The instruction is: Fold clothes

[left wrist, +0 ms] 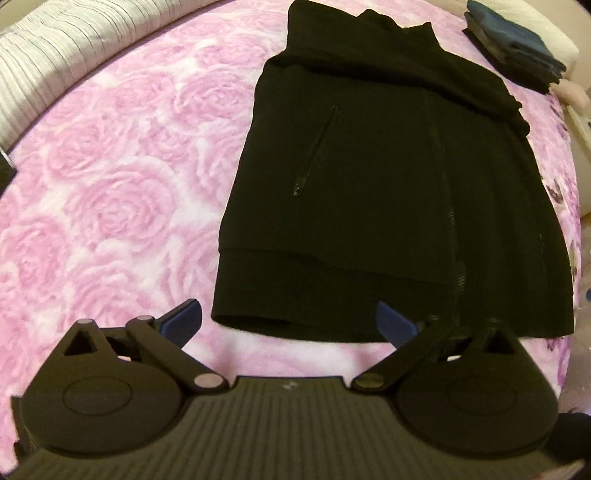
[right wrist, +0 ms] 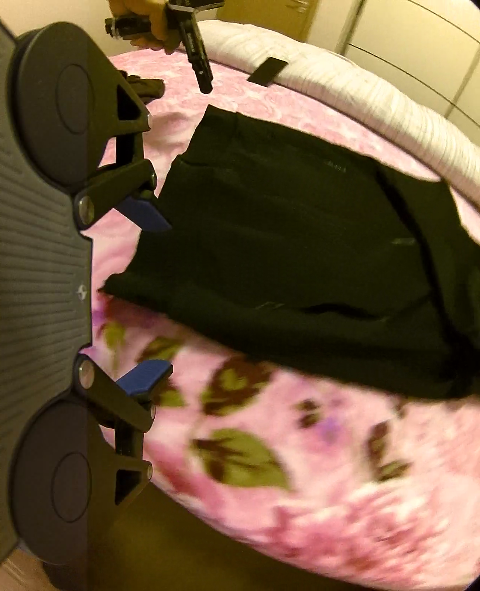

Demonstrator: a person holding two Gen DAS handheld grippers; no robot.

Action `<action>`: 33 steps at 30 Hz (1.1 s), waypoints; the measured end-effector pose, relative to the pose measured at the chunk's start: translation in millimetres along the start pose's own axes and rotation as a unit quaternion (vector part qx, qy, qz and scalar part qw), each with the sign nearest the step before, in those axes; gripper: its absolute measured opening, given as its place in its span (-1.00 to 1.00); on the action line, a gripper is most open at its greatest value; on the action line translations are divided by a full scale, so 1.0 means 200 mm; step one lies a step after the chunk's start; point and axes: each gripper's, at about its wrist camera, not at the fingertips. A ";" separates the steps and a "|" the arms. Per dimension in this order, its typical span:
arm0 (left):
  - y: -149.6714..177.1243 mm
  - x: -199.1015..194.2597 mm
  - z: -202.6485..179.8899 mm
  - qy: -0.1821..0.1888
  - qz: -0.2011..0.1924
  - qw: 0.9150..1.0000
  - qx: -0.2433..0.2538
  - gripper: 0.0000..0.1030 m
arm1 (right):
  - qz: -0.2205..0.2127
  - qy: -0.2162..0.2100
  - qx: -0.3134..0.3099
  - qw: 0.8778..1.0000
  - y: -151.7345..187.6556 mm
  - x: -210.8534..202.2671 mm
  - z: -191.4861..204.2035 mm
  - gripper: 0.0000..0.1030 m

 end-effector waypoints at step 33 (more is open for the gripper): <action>0.13 0.13 0.44 0.183 -0.001 0.982 -0.035 -0.95 | -0.057 -0.073 0.100 0.991 0.26 0.17 -0.14 -0.93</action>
Point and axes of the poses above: each gripper's, at about its wrist camera, not at the fingertips, and x roughly the way its jaws point, z to its left, y to its underside, and after that the axes turned 6 degrees about x, right-handed
